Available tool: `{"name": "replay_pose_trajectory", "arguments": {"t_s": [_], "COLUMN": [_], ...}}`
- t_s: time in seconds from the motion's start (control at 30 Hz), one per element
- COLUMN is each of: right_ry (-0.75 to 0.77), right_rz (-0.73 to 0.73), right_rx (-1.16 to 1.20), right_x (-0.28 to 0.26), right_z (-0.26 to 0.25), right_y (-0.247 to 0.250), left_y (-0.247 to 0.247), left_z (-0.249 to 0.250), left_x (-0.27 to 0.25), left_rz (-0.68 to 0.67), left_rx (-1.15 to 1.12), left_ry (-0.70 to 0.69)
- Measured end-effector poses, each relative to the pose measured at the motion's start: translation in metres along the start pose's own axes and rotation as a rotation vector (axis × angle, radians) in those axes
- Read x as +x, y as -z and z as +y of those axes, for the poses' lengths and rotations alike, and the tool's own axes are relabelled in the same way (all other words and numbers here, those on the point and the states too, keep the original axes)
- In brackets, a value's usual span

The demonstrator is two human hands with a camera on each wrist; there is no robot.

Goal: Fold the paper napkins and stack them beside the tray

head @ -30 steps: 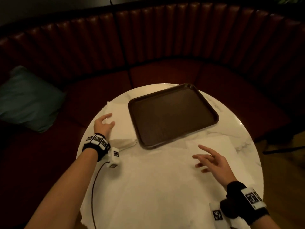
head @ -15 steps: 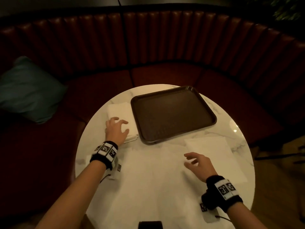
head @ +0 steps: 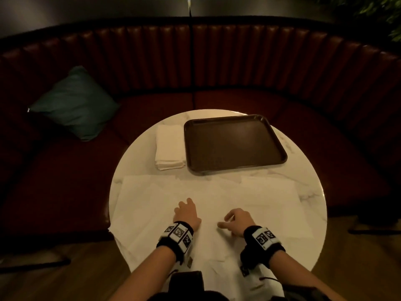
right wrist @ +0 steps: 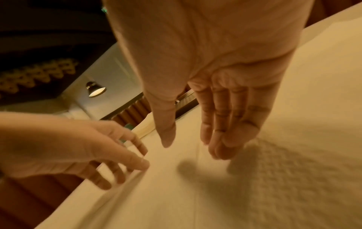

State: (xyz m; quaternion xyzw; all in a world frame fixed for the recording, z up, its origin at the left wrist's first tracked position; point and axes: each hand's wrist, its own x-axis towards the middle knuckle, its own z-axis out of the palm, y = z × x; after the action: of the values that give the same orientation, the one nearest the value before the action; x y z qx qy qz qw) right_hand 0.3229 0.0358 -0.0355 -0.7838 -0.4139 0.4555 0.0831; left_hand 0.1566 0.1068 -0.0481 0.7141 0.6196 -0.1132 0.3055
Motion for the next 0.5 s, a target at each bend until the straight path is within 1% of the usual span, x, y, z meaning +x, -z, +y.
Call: {"name": "replay_pose_trajectory", "arguments": {"t_s": [0.07, 0.13, 0.2, 0.33, 0.5], "right_ry": [0.028, 0.037, 0.033, 0.051, 0.055], "right_rz": [-0.021, -0.066, -0.036, 0.031, 0.078], "right_rx": [0.005, 0.085, 0.150, 0.205, 0.458], "right_x": [0.004, 0.006, 0.007, 0.011, 0.013], "right_z": [-0.007, -0.015, -0.019, -0.018, -0.015], "right_y": [-0.007, -0.011, -0.013, -0.017, -0.008], "left_y": [-0.003, -0.004, -0.005, -0.009, -0.011], "left_z": [-0.004, -0.011, -0.017, -0.030, -0.039], "left_x": [-0.003, -0.006, -0.010, -0.018, -0.023], "left_rz": [0.028, 0.059, 0.076, 0.139, 0.253], "left_rx": [-0.050, -0.111, -0.169, -0.252, -0.295], "left_ry": [-0.007, -0.022, -0.053, -0.099, -0.135]}}
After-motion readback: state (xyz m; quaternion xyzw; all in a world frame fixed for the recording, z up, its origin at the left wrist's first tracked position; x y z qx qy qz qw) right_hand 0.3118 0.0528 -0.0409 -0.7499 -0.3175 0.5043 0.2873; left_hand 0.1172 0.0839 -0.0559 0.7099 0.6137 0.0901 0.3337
